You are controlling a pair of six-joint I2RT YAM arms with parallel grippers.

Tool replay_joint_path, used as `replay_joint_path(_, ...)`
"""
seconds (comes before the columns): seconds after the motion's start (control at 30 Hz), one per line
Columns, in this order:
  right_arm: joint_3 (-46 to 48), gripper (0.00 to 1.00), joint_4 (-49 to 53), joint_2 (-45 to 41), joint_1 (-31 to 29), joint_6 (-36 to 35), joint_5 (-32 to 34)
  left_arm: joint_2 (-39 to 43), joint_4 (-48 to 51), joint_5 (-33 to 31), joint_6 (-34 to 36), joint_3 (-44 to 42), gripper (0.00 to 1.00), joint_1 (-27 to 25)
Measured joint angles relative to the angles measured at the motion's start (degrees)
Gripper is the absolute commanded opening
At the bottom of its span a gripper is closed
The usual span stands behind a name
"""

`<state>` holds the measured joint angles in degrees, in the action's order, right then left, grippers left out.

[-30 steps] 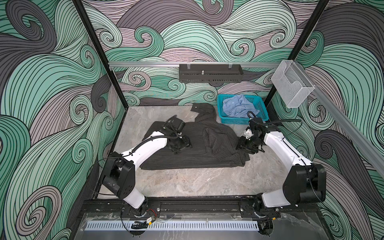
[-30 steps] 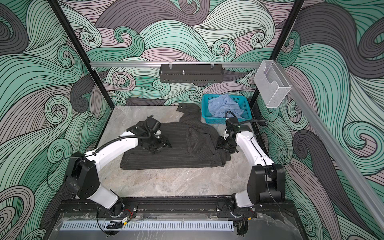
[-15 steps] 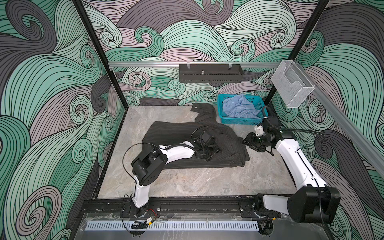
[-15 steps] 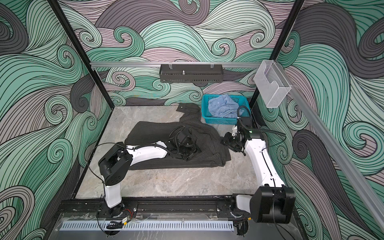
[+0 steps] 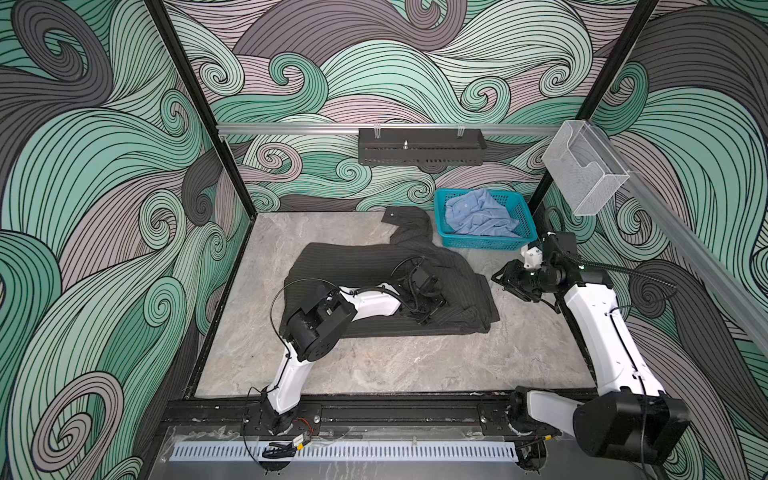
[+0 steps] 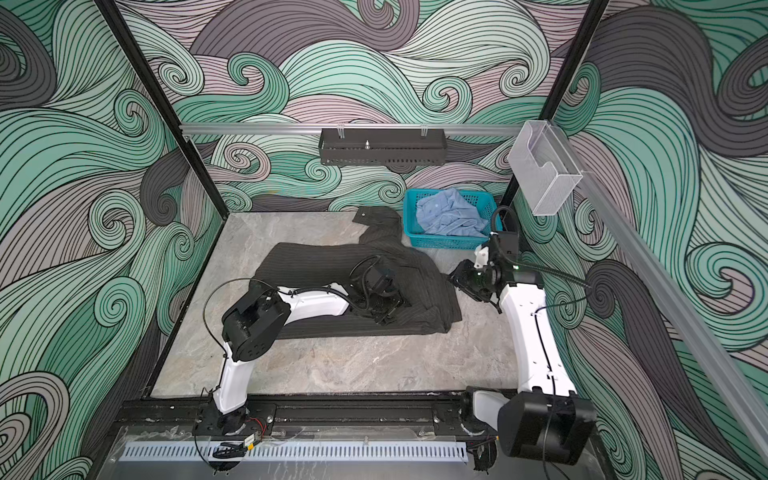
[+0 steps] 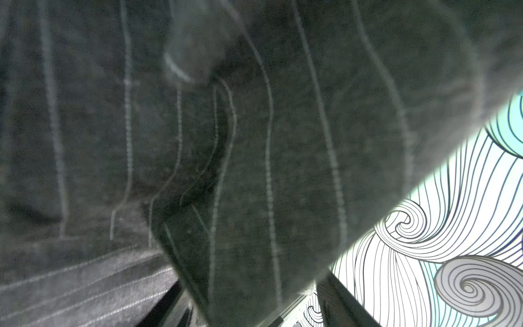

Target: Fold and stack the long sleeve shirts

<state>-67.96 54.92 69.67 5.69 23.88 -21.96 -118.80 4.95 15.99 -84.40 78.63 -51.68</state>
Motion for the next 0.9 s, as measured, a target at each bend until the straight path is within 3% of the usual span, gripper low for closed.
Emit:
replay_joint_path(0.57, -0.1, 0.47, 0.3, 0.0, 0.0, 0.0, -1.1, -1.0, 1.6, 1.7, 0.6, 0.3, 0.76, -0.6)
replay_joint_path(0.73, 0.0, 0.46, 0.3, 0.0, 0.0, 0.0, -1.2, -1.0, 1.4, 1.6, 0.5, 0.3, 0.58, -0.6)
replay_joint_path(0.9, -0.1, 0.46, 0.3, 0.0, 0.0, 0.0, -1.4, -2.4, -0.3, 1.6, 0.1, 1.5, 0.25, -0.6)
